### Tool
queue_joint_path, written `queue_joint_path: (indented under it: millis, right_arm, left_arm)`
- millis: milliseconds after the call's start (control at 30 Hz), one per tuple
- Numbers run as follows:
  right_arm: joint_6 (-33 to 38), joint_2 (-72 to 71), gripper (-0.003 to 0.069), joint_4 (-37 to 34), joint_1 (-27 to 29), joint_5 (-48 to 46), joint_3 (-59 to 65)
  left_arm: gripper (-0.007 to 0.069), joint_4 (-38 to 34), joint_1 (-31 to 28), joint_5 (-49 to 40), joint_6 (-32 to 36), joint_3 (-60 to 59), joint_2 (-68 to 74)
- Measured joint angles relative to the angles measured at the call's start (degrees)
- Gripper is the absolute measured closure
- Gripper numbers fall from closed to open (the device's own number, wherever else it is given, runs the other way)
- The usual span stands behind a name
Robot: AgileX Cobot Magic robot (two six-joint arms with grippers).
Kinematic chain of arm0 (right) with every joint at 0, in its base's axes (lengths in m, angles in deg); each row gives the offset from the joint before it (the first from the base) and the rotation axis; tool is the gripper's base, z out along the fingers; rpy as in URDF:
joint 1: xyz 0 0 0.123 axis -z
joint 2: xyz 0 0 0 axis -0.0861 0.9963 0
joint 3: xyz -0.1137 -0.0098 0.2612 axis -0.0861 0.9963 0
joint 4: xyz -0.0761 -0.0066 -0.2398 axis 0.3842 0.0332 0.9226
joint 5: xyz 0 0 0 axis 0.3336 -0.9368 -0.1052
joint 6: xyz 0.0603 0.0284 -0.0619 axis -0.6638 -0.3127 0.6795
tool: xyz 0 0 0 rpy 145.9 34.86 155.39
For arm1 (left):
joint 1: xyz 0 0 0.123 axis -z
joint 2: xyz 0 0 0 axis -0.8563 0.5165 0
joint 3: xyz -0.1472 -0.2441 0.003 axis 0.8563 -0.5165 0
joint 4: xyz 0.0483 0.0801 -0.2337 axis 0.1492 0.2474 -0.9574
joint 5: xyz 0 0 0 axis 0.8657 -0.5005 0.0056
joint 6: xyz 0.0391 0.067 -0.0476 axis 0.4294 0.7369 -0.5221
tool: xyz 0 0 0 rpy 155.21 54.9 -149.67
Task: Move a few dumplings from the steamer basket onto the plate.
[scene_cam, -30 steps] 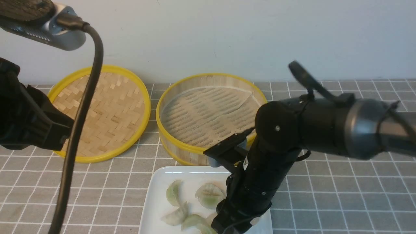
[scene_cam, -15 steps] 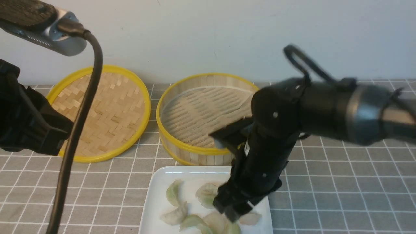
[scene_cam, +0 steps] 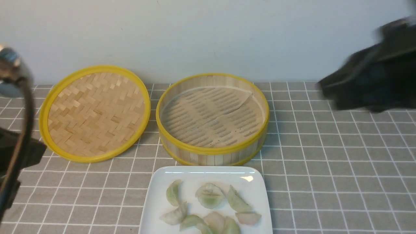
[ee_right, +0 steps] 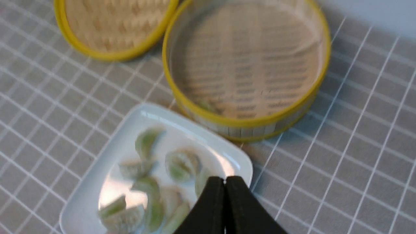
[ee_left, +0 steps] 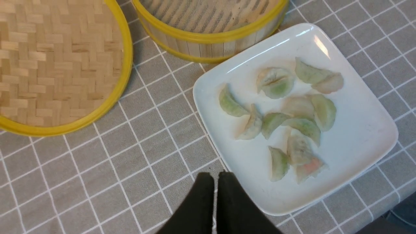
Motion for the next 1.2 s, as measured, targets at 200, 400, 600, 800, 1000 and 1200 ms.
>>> queue_joint_path:
  millis: [200,400,600,800,1000,1200]
  right_arm:
    - [-1.13,-21.72,0.0672,6.10,0.00,11.81,13.43]
    - [-3.32,-39.73,0.0672,9.89,0.00,25.62,28.63]
    - [-9.12,-57.74,0.0673,18.38,0.00,39.57,43.57]
    - [-14.37,-61.24,0.0673,20.27,0.00,41.02,48.14]
    - [-14.78,-61.24,0.0673,20.42,0.00,41.32,48.31]
    - [-14.78,-61.24,0.0673,20.45,0.00,41.43,48.31]
  left_arm:
    - [0.0629,-0.12,0.00,4.66,-3.42,-5.55,-7.86]
    - [0.0629,-0.12,0.00,9.77,-6.11,-10.67,-13.01]
    - [0.0629,-0.12,0.00,12.96,-8.46,-15.74,-16.20]
    - [0.0629,-0.13,0.00,13.36,-8.94,-16.11,-17.71]
    - [0.0629,-0.18,0.00,15.81,-9.01,-16.16,-23.83]
    - [0.0629,-0.19,0.00,17.66,-9.20,-16.16,-31.52]
